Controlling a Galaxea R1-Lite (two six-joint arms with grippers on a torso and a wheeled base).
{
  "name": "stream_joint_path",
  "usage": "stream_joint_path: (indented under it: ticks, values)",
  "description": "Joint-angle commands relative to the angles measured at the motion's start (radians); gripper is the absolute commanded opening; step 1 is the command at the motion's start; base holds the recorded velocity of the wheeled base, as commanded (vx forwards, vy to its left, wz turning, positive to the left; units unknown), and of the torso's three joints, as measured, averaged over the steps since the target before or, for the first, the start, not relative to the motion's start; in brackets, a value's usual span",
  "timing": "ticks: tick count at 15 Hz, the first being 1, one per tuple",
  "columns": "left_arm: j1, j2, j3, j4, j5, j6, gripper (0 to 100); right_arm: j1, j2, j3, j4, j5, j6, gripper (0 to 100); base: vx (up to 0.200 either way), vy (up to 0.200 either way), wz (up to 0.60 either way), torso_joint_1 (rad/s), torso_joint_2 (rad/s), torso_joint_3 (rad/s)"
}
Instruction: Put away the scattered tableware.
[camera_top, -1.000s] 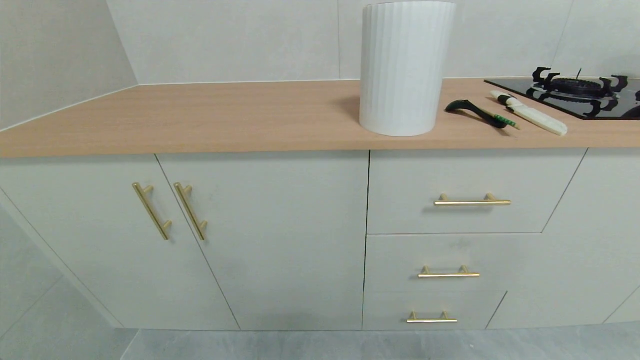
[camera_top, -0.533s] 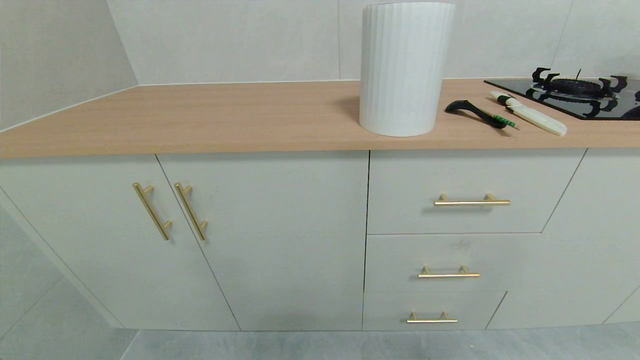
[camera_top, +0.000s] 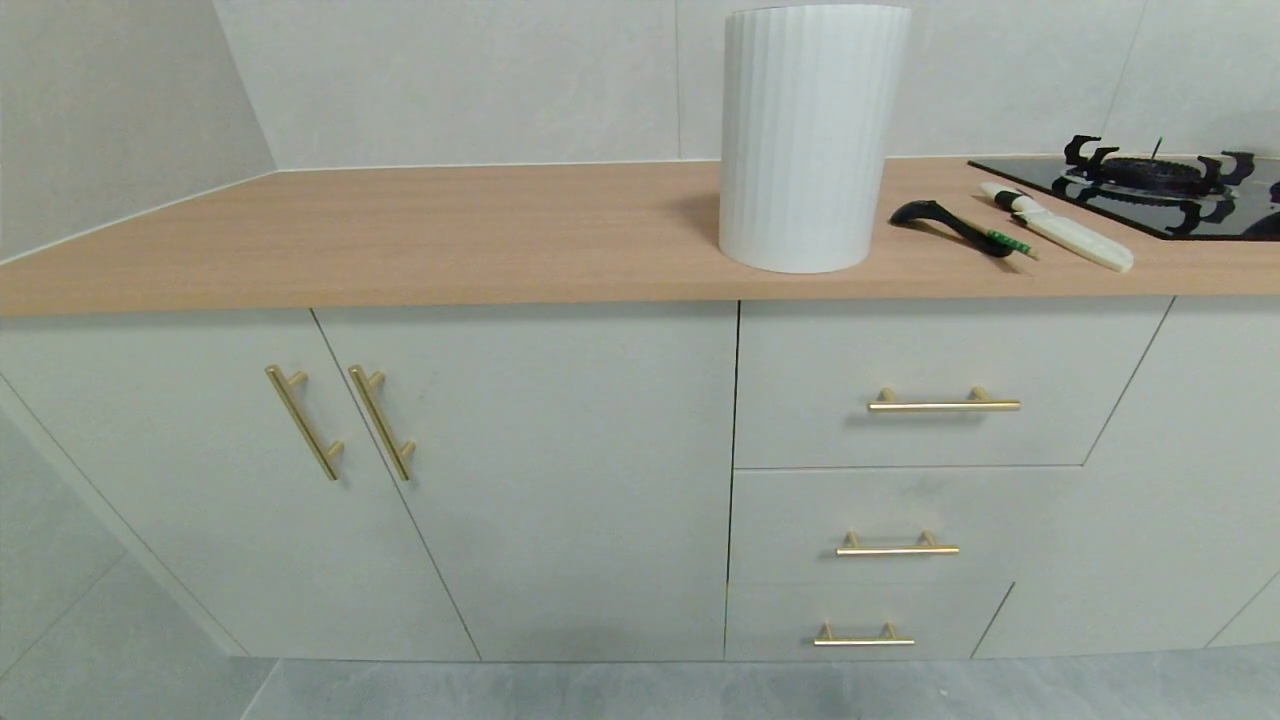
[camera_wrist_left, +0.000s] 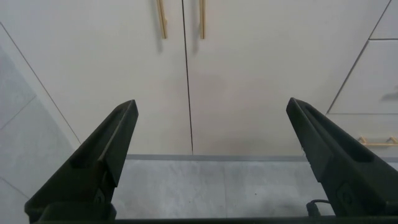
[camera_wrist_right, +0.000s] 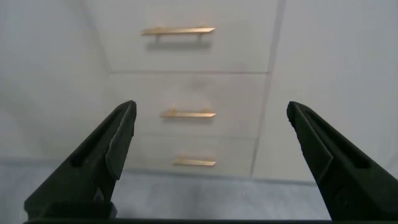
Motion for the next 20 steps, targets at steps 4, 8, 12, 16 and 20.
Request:
stream_joint_path:
  ticks: [4, 8, 12, 16, 20]
  values:
    - [0.0, 0.0, 0.0, 0.0, 0.0, 0.0, 100, 0.081, 0.573, -0.058, -0.001, 0.021, -0.026, 100, 0.0, 0.0, 0.0, 0.0, 0.0, 0.0]
    - [0.0, 0.0, 0.0, 0.0, 0.0, 0.0, 100, 0.081, 1.048, -0.17, -0.182, 0.015, -0.051, 100, 0.0, 0.0, 0.0, 0.0, 0.0, 0.0]
    - [0.0, 0.0, 0.0, 0.0, 0.0, 0.0, 100, 0.081, 1.369, -0.226, -0.417, 0.007, -0.063, 100, 0.0, 0.0, 0.0, 0.0, 0.0, 0.0]
    - [0.0, 0.0, 0.0, 0.0, 0.0, 0.0, 100, 0.1, 1.591, -0.314, -0.558, -0.043, -0.061, 100, 0.0, 0.0, 0.0, 0.0, 0.0, 0.0]
    - [0.0, 0.0, 0.0, 0.0, 0.0, 0.0, 100, 0.123, 1.789, -0.368, -0.678, -0.065, -0.061, 100, 0.0, 0.0, 0.0, 0.0, 0.0, 0.0]
